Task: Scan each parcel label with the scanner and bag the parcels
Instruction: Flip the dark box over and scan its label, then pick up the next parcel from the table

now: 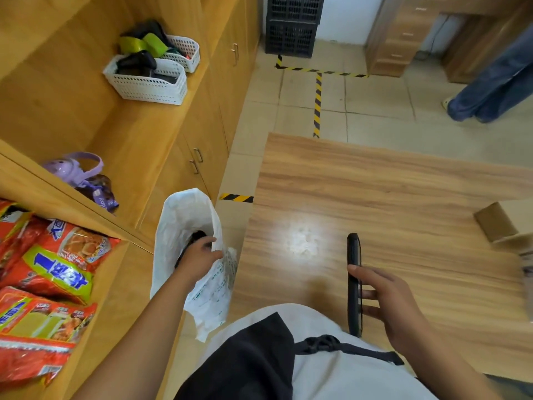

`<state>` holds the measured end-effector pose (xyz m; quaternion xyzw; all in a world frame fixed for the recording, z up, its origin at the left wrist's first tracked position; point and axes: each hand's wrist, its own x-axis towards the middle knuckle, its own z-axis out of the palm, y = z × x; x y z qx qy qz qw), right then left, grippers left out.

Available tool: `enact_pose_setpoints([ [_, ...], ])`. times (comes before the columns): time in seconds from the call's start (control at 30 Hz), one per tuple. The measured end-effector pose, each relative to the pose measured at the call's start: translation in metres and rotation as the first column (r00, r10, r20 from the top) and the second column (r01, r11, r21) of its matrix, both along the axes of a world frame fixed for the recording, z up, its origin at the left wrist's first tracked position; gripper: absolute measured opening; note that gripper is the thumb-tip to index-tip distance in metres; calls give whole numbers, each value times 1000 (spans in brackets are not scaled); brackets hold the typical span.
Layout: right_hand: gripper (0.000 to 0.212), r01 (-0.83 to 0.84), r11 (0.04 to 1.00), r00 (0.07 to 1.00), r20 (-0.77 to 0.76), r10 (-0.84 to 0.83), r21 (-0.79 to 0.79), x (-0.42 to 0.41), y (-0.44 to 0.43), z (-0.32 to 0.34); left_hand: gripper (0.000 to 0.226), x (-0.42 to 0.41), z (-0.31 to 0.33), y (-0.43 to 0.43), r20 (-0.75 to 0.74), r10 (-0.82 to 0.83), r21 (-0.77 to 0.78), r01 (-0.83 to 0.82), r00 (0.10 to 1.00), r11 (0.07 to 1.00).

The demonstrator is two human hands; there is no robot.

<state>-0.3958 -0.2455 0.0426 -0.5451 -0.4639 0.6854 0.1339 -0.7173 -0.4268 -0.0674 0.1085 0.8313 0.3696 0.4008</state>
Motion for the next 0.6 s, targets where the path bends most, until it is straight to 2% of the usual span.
enact_pose_setpoints([
  [0.1,35,3,1000,1000,-18,-3,-8,1,-1,-1,37,26,12,17,82,-71,37,68,994,997],
  [0.2,35,34,999,999,-37,-35,-14,10,0,-2,30,46,22,42,77,-156,80,150,985,985],
  [0.33,28,136,990,989,-47,-137,-31,35,2,-4,31,71,31,83,62,-285,77,280,957,957],
  [0.6,27,379,924,925,-12,-380,-46,120,10,-7,26,158,36,167,47,-560,53,557,827,829],
])
